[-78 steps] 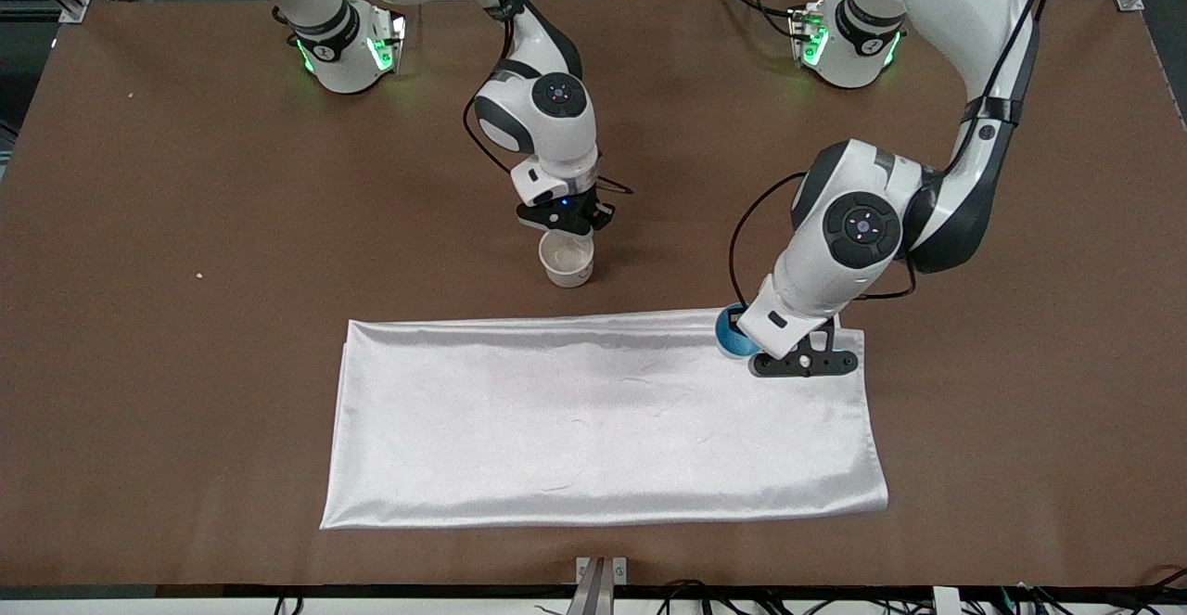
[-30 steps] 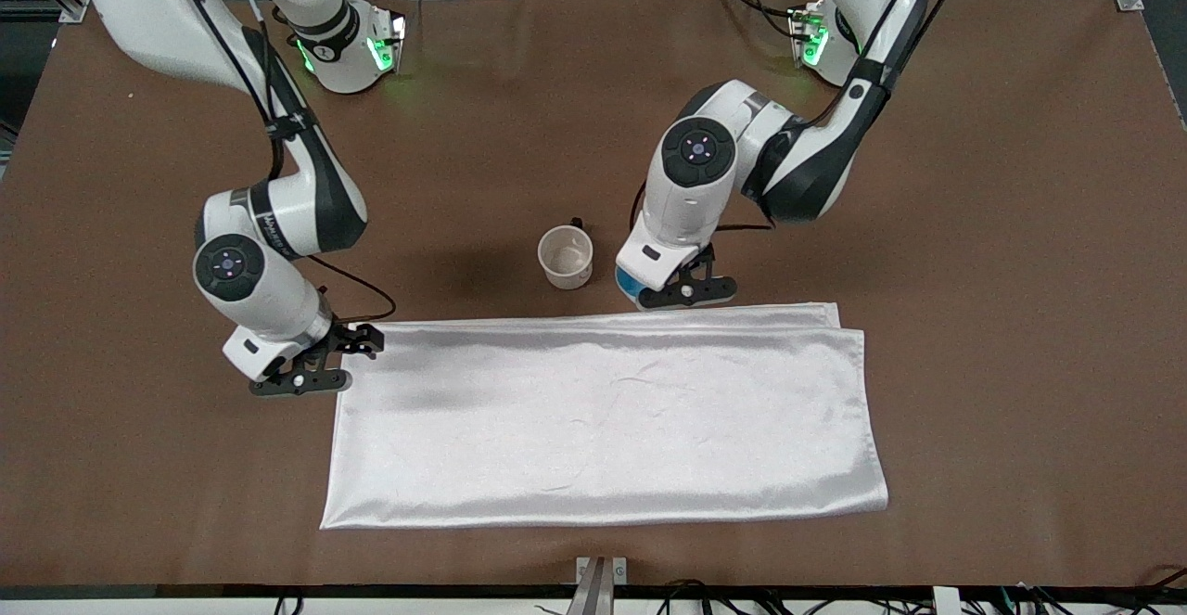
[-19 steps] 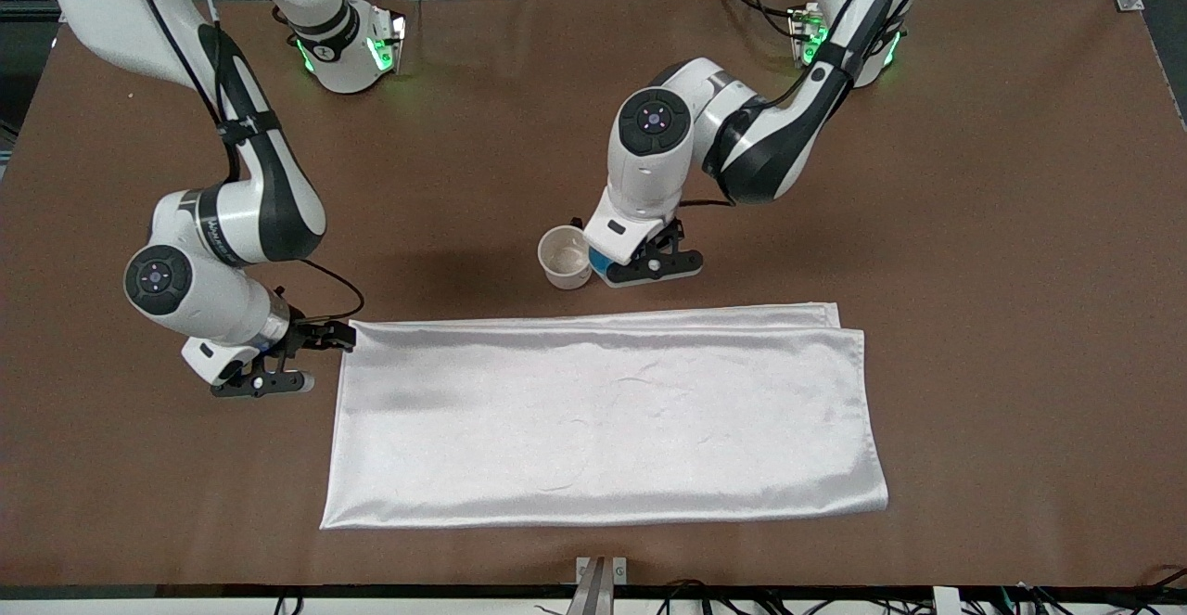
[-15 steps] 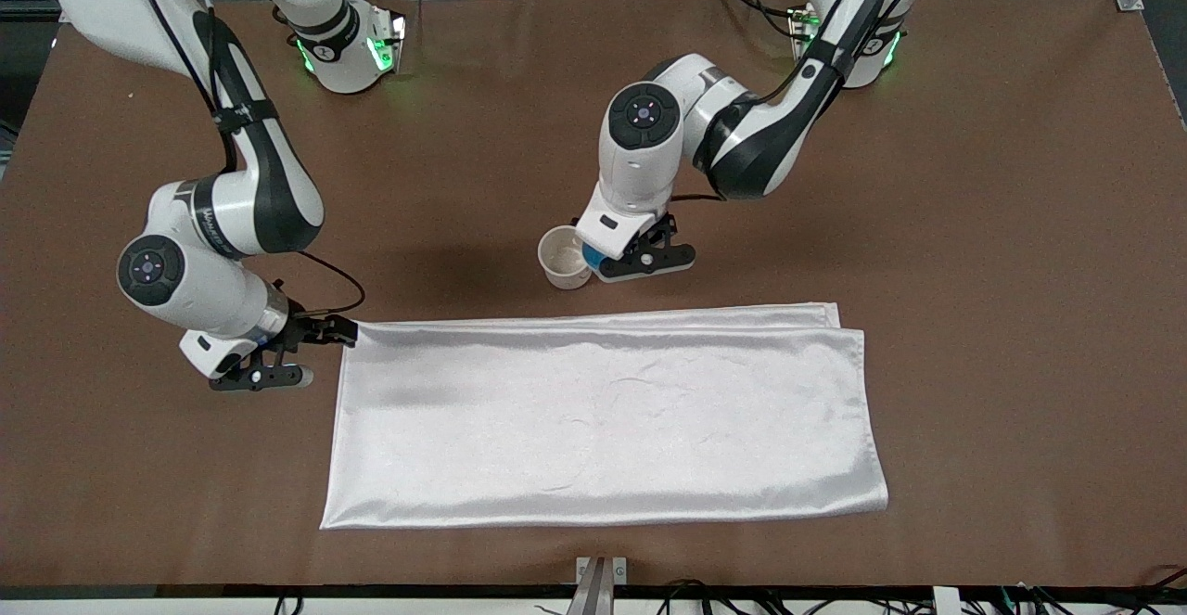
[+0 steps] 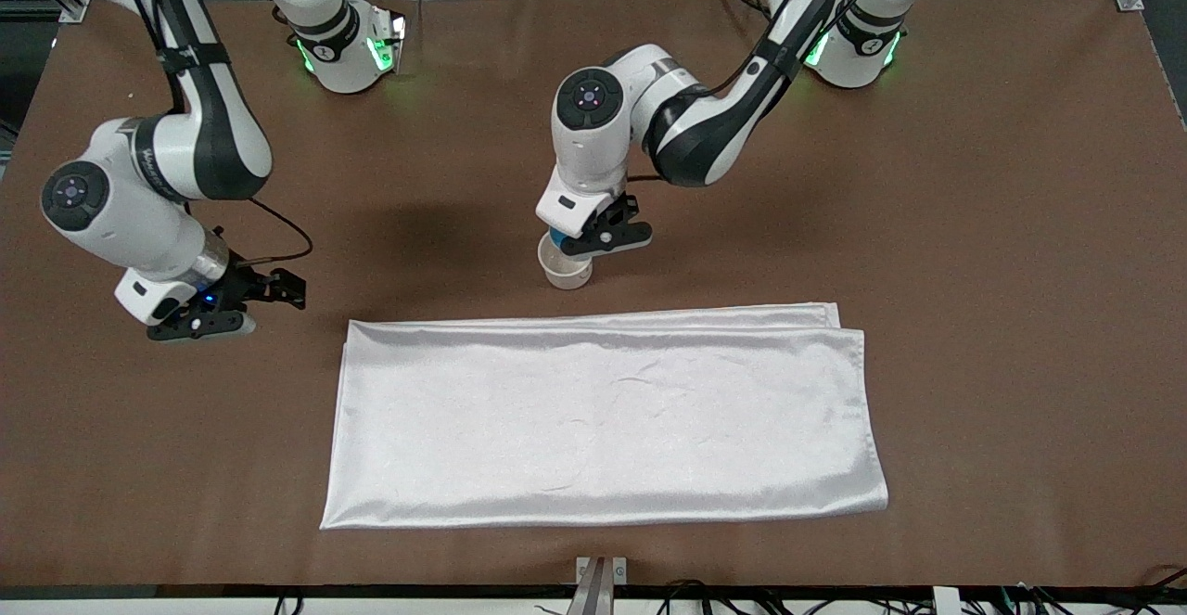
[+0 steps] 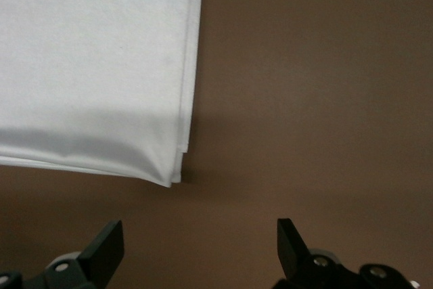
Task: Place blue cup into white mug on table
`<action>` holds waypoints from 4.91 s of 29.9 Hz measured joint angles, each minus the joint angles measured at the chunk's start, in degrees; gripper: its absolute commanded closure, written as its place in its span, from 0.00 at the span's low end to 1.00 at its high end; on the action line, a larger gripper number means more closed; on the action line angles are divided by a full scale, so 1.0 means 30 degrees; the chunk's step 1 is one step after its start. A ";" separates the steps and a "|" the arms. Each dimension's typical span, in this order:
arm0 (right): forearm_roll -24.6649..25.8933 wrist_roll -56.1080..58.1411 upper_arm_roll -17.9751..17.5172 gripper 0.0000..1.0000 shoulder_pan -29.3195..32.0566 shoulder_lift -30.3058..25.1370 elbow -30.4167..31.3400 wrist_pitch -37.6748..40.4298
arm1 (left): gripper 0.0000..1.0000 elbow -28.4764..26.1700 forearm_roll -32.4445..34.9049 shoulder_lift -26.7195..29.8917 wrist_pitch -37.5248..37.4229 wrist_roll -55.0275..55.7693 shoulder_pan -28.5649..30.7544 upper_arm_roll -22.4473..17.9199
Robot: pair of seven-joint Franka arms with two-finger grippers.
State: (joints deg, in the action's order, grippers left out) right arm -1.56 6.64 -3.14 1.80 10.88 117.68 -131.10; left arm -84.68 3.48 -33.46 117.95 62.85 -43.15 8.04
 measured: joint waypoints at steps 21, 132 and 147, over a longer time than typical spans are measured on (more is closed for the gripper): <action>-0.0130 -0.0760 -0.0192 0.00 0.0244 -0.3934 0.2416 0.1856 | 0.48 0.0182 0.0000 -0.1734 0.1812 0.0646 -0.0599 -0.0140; 0.0363 -0.4524 -0.0247 0.00 0.0401 -0.3595 -0.8289 1.2762 | 0.00 -0.1137 -0.0359 0.9605 -0.7279 -1.7307 1.4947 0.0671; 0.0363 -0.4524 -0.0246 0.00 0.0401 -0.3522 -0.8290 1.2761 | 0.00 -0.2843 -0.0518 1.0886 -0.7053 -1.7307 1.5246 0.0621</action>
State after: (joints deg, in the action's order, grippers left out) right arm -0.47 -6.93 -3.88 3.00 0.31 92.81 -92.82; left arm -93.21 1.93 -0.80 96.79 10.93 2.58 9.90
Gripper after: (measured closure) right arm 0.000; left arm 0.000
